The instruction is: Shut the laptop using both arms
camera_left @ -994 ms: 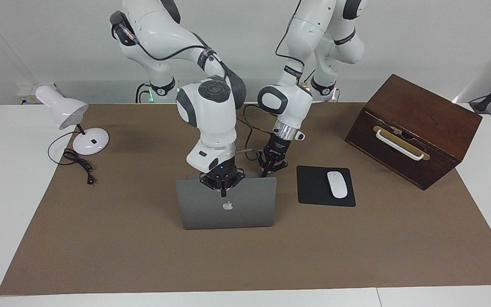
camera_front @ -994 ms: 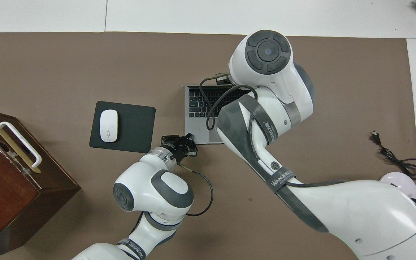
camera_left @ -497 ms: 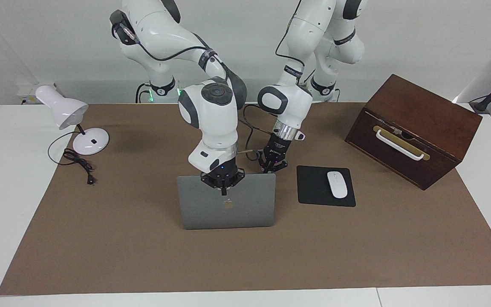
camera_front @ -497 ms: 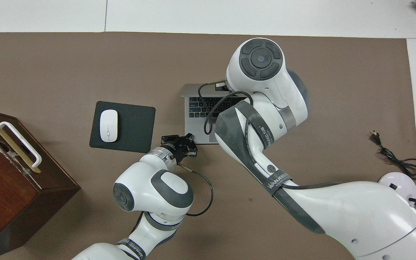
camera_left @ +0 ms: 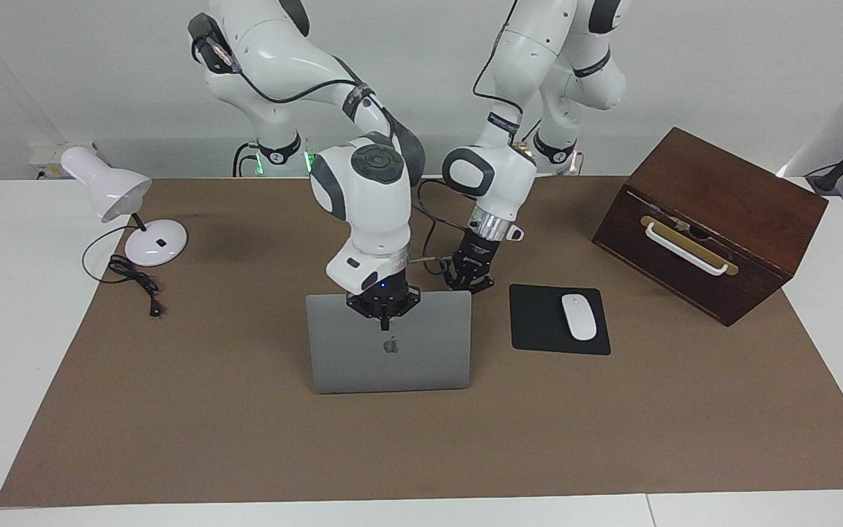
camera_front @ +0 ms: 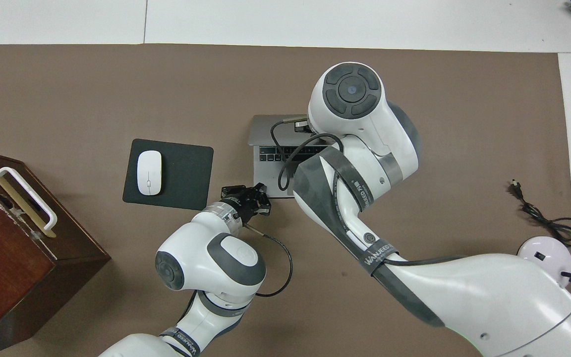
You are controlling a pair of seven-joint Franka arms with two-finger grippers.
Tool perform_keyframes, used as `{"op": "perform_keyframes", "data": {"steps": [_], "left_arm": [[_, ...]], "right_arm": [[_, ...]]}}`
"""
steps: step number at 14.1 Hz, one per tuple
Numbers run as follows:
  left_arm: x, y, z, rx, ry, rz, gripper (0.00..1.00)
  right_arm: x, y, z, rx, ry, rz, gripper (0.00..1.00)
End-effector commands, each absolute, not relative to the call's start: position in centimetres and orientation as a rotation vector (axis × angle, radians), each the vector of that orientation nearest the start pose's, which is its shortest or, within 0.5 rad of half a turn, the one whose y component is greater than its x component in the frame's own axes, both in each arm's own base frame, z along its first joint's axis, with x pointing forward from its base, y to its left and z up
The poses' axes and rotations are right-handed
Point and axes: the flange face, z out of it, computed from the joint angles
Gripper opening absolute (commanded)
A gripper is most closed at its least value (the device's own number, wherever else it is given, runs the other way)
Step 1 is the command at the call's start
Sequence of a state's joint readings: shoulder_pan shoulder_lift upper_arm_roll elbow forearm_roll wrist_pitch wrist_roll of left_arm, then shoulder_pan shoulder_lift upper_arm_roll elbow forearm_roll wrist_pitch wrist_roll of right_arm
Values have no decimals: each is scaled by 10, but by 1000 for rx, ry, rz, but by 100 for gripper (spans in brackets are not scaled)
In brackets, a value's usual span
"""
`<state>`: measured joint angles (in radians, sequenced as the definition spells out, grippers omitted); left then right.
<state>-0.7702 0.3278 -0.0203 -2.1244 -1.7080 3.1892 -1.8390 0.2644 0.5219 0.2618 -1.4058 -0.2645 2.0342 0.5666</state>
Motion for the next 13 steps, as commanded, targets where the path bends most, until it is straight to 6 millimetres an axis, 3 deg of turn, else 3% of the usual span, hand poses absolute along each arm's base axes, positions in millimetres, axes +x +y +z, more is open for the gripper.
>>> {"op": "perform_keyframes", "data": {"steps": [1,13], "left_arm": [[450,-322,266,422,2486,-430,0],[451,-323,269,421,2479,-435,0]], "right_arm": [[628,314,416,-3182,-2,-249,0],[619,317,394,-3168,-5,-258,0]]}}
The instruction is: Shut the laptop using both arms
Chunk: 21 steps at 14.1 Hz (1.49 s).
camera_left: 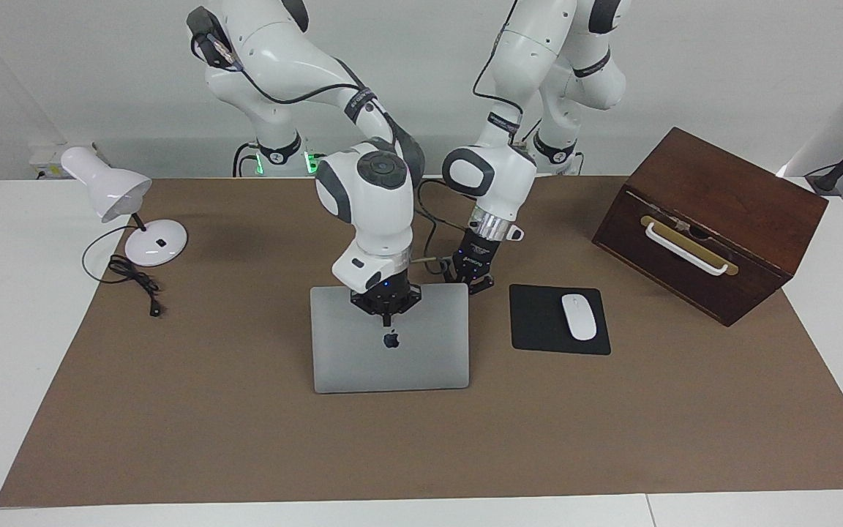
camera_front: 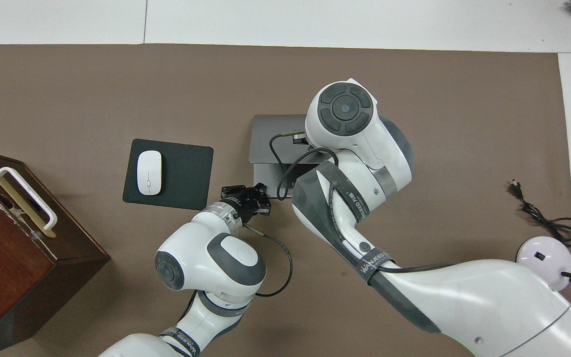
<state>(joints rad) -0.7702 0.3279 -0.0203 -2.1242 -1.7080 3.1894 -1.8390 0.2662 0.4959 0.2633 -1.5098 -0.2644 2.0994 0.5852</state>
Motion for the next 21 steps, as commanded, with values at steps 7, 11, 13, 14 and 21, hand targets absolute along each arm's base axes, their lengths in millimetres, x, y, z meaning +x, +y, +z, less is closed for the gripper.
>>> {"op": "perform_keyframes", "data": {"steps": [7,11,13,14,21], "left_arm": [[451,-323,268,421,2480,-434,0],[451,-323,268,422,2481,-436,0],[451,-323,267,421,2482,-433,0],[451,-323,267,421,2482,-433,0],[451,-323,267,422,2482,-435,0]], "right_arm": [[618,319,385,-3150,26,-276,0],[616,319,380,-3152,31,-269,0],[615,319,376,-3154,44,-261,0],[615,319,375,-3152,47,-259,0],[613,319,367,-3150,80,-251,0]]}}
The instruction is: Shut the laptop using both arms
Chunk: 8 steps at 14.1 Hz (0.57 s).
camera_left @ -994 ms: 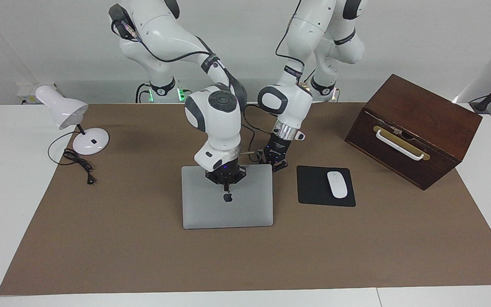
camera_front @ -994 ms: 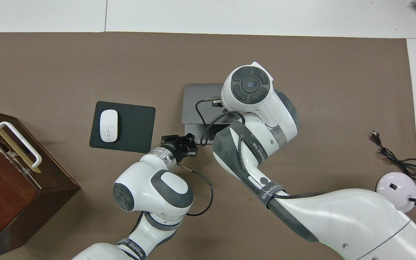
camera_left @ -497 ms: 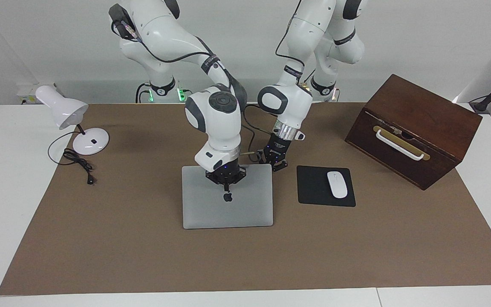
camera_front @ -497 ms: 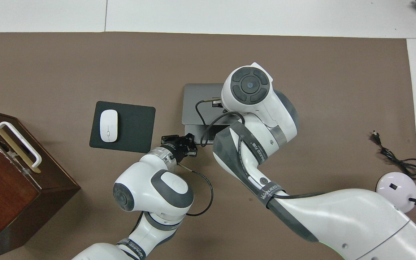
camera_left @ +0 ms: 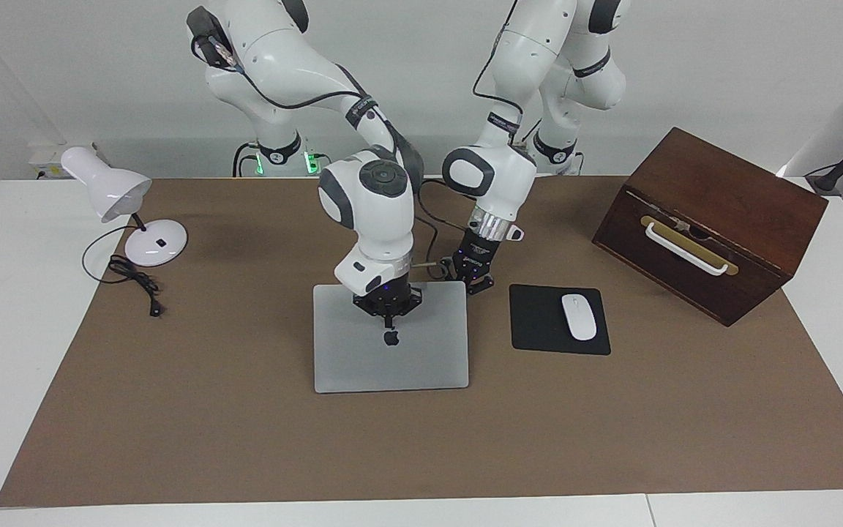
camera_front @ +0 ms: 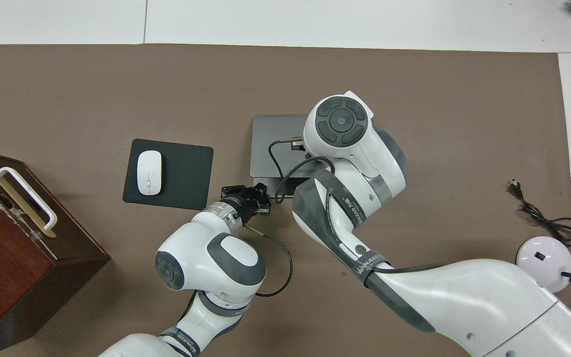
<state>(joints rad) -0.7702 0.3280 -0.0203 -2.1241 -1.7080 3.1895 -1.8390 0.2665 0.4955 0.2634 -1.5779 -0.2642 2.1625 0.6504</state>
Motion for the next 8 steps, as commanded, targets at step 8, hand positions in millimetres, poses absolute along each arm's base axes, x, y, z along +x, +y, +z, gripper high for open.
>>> {"op": "perform_keyframes", "data": {"steps": [8], "left_arm": [[451,-323,267,422,2482,-435,0]], "right_arm": [[609,319,358,-3155,90,-230,0]]}}
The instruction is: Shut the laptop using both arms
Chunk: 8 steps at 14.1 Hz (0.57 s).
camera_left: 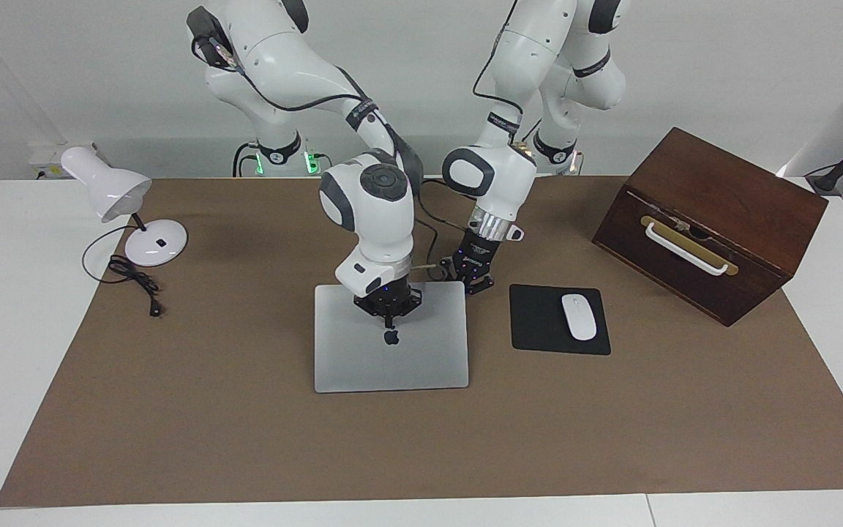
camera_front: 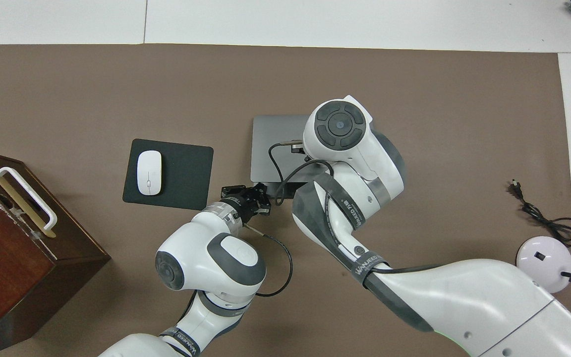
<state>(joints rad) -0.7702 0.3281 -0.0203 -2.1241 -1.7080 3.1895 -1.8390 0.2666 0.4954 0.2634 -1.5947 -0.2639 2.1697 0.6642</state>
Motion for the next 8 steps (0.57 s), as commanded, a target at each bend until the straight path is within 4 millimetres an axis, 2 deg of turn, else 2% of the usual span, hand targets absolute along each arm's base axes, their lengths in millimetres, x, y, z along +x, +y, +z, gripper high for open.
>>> {"op": "perform_keyframes", "data": {"steps": [1,8], "left_arm": [[451,-323,267,422,2483,-432,0],[451,-323,267,424,2482,-431,0]], "right_arm": [[609,319,357,-3156,89,-226,0],[605,320,348,-3142,95,-231,0]]}}
